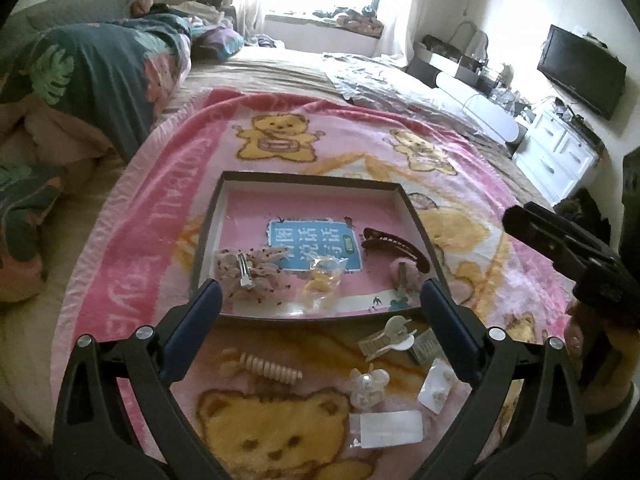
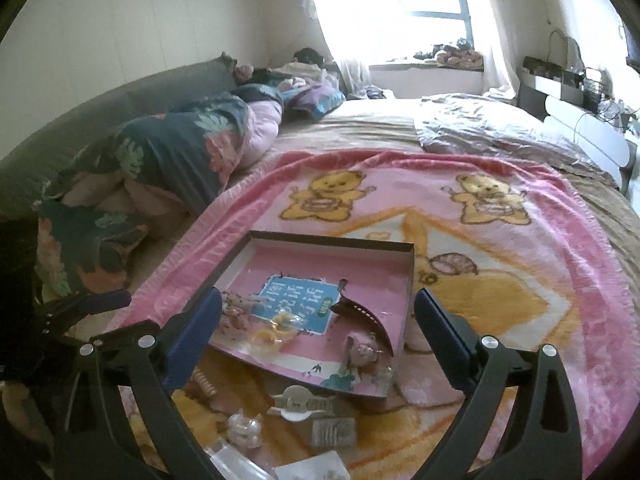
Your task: Organize jewelry
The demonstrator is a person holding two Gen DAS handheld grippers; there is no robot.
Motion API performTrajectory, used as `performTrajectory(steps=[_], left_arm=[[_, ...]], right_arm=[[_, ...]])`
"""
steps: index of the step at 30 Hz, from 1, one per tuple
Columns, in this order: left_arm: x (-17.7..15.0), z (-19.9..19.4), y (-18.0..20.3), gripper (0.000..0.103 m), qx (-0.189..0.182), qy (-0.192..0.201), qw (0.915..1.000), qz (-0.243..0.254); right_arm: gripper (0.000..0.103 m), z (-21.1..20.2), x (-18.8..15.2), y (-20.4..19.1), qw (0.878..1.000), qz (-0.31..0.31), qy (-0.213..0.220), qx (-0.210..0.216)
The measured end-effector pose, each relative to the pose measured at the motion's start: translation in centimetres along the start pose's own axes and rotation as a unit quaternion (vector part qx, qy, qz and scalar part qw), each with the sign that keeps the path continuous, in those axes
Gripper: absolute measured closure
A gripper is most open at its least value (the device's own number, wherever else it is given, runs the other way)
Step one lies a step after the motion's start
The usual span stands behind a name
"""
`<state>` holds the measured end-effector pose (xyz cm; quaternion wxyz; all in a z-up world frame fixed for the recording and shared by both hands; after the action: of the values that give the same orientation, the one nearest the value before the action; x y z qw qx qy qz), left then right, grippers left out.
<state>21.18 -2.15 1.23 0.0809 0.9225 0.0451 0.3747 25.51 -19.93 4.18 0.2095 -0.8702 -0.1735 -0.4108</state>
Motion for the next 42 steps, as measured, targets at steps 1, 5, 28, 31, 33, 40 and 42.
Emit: performTrajectory(steps=[1,5,28,31,33,40,42], left_arm=[[0.1,-0.3,0.0,0.01,-0.001,0.003,1.0,-0.001],[0.0,-1.6,0.1,0.01,-0.006,0.01,0.9999,0.001],[-3.8,-5.5,-0.6,0.01,0.01,0.014,0.9996,0.024],[-4.5,-5.6,-0.7,0.009,0.014,0.01,0.9995,0.028],[-4.9,-5.5,-0.8,0.01,0.017,0.007,0.9993,0.031],[-6.4,-5.6,-1.0,0.01,0.024,-0.003,0.9989,0.04],[-6.8,-5.5,-1.0,0.01,0.025,-0.006,0.9987,0.044]], right_arm=[[0.007,-0.5,0.1,-0.1,1.0,-0.001,0.002,0.001],[0.007,-2.3,0.5,-0.6,1.0,-0.008,0.012,-0.004],[0.006,-8.3,-4.0,-3.5,0.999,-0.036,0.018,-0.007],[0.006,-8.6,-5.1,-3.7,0.999,-0.036,0.012,-0.008],[0.006,-8.8,-5.8,-3.6,0.999,-0.036,0.009,-0.01],[0.006,-8.7,-8.0,-3.6,0.999,-0.033,-0.011,-0.013],[0.006,-8.5,-8.8,-3.7,0.999,-0.035,-0.019,-0.014]])
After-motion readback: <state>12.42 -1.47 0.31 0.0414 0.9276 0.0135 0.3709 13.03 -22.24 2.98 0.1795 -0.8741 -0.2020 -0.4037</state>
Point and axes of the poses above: each gripper's, at about its wrist camera, not at the fingertips, and z roughly the way its jaws point, y to its right, x to its top, the point moved 7 cm from there along z, roughly the way its jaws point, and after that the axes turned 1 degree about x, right-handed, at the moved point
